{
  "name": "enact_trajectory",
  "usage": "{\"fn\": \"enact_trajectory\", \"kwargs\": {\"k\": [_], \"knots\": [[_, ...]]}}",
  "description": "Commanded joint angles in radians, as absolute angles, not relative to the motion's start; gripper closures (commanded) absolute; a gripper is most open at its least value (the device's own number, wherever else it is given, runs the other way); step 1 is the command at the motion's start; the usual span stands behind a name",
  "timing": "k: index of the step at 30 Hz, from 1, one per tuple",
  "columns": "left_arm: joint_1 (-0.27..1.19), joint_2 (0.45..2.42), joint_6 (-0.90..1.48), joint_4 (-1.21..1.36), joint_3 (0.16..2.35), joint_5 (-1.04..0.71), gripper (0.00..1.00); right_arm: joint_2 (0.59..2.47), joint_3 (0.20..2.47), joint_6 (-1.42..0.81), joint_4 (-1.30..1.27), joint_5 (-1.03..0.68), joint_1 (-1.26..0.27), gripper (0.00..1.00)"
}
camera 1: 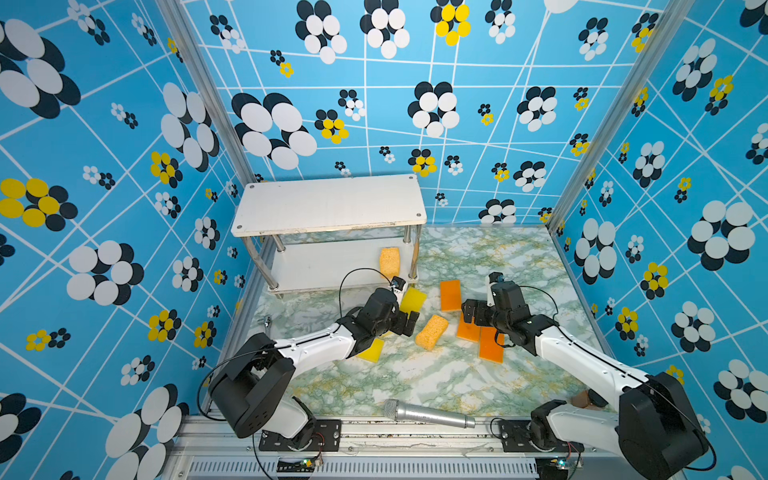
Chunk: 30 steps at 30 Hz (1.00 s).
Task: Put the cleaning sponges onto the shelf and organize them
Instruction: 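Withdraw the left gripper and move it over another tan sponge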
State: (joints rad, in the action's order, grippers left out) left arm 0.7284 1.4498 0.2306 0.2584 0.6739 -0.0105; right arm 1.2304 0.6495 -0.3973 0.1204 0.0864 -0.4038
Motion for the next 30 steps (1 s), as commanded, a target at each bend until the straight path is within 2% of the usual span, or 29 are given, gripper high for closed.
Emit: {"fn": "enact_trajectory", "kwargs": {"k": [1, 5, 13, 19, 24, 26, 30], "knots": [[0.735, 1.425, 0.231, 0.401, 0.618, -0.148, 0.01, 1.236, 0.672, -0.396, 0.127, 0.067, -0.409, 0.01], [0.767, 1.431, 0.231, 0.444, 0.585, -0.167, 0.01, 1.23, 0.666, -0.402, 0.127, 0.066, -0.41, 0.01], [0.87, 1.464, 0.22, 0.407, 0.616, -0.066, 0.01, 1.218, 0.655, -0.403, 0.131, 0.073, -0.409, 0.01], [1.01, 1.486, 0.133, 0.642, 0.506, 0.15, 0.01, 1.206, 0.647, -0.404, 0.134, 0.08, -0.41, 0.01], [1.031, 1.55, 0.196, 0.78, 0.443, 0.186, 0.01, 1.2, 0.634, -0.402, 0.131, 0.081, -0.409, 0.01], [1.055, 1.582, 0.18, 0.857, 0.422, 0.252, 0.01, 1.2, 0.638, -0.402, 0.138, 0.077, -0.409, 0.01], [1.056, 1.619, 0.154, 0.817, 0.473, 0.258, 0.01, 1.191, 0.633, -0.405, 0.138, 0.078, -0.409, 0.01]]}}
